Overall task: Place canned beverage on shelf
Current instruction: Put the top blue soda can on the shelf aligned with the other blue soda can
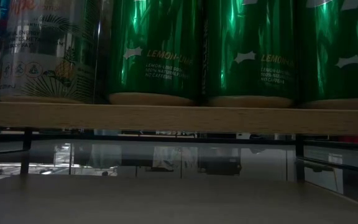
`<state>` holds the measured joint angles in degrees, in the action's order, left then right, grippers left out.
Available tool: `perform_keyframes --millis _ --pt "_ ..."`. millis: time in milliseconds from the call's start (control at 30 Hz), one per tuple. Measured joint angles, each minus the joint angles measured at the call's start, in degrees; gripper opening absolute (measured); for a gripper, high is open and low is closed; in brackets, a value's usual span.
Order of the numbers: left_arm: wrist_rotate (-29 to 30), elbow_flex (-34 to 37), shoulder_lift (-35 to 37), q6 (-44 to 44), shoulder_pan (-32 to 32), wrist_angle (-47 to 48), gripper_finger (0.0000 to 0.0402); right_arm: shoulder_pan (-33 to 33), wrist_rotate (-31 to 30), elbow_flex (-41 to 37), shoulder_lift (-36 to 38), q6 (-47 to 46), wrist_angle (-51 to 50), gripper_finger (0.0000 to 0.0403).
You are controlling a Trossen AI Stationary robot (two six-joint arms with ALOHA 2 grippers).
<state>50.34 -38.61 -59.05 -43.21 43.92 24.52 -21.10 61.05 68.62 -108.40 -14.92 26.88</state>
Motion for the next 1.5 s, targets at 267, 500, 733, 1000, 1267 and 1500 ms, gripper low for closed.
perform_keyframes --millis 267,500,733,1000,1267,1500 --pt "0.3 -0.1 -0.9 0.4 0.0 0.0 0.0229 1.7 -0.1 0.0 0.0 0.0 0.3 0.0294" --pt "0.0 -0.1 -0.9 0.4 0.0 0.1 0.0229 2.0 -3.5 0.0 0.0 -1.1 2.0 0.0294" --pt "-0.3 -0.1 -0.9 0.4 0.0 0.2 0.0229 2.6 -11.0 0.0 0.0 -8.7 11.1 0.0294" --pt "-0.4 -0.1 -0.9 0.4 0.0 0.3 0.0229 7.8 -17.3 6.9 0.0 -5.4 2.3 0.0294" --pt "-0.4 -0.1 -0.9 0.3 0.0 0.3 0.0229 13.2 -36.5 18.6 0.0 9.0 -23.1 0.0294" --pt "-0.4 0.0 -0.9 0.3 0.0 0.3 0.0229 17.3 -45.9 19.7 0.0 11.2 -23.3 0.0294"
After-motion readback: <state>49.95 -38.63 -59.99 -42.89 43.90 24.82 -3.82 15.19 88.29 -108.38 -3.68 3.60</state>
